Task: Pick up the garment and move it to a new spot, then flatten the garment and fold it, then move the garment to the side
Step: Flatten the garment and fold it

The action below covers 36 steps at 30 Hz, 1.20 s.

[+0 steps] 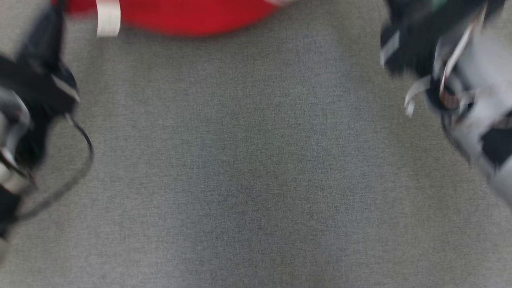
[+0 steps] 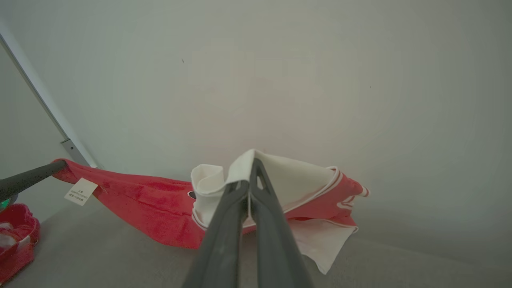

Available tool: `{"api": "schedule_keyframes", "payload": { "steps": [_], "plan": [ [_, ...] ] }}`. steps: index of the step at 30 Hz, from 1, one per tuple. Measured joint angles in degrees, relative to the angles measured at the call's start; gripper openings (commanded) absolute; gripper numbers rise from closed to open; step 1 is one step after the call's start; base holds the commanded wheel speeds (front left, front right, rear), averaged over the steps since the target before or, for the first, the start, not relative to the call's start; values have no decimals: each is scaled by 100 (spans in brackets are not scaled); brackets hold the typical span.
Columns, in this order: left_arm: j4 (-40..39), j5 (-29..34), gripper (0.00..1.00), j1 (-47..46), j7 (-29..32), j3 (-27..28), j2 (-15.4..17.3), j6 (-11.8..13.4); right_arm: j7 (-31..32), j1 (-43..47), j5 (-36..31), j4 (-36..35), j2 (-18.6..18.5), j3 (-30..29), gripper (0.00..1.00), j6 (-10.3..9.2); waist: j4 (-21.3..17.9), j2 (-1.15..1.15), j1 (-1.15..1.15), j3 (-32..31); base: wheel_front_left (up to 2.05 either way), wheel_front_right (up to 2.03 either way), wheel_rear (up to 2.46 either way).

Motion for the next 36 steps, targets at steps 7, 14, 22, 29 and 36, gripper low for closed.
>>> {"api": "schedule_keyframes", "payload": {
  "steps": [7, 14, 22, 29, 36],
  "plan": [
    [-64, -185, 0, 1762, -391, -407, -237, -4, -397, 2208, 74, -280, -695, 124, 0, -27, 16, -1, -4, -386, 0, 0, 0],
    [-53, -166, 0, 2346, -433, -691, -286, -5, -447, 3332, 307, -258, -1115, -134, 0, -179, -24, -2, -5, -941, 0, 0, 0],
    [78, -88, 0, 3045, -410, -1093, -271, -7, -447, 4343, 506, -315, -1216, -158, 0, -227, -5, -2, -5, -1594, 0, 0, 0],
    [101, -92, 0, 3465, -398, -1248, -344, -5, -447, 5046, 576, -532, -1243, 29, 0, -255, 37, -3, -5, -2103, 0, 0, 0],
    [152, -92, 0, 3940, -398, -1386, -332, 130, -433, 5641, 592, -716, -1291, 243, 0, -380, 65, -3, -5, -2555, 0, 0, 0]
  ]
}}
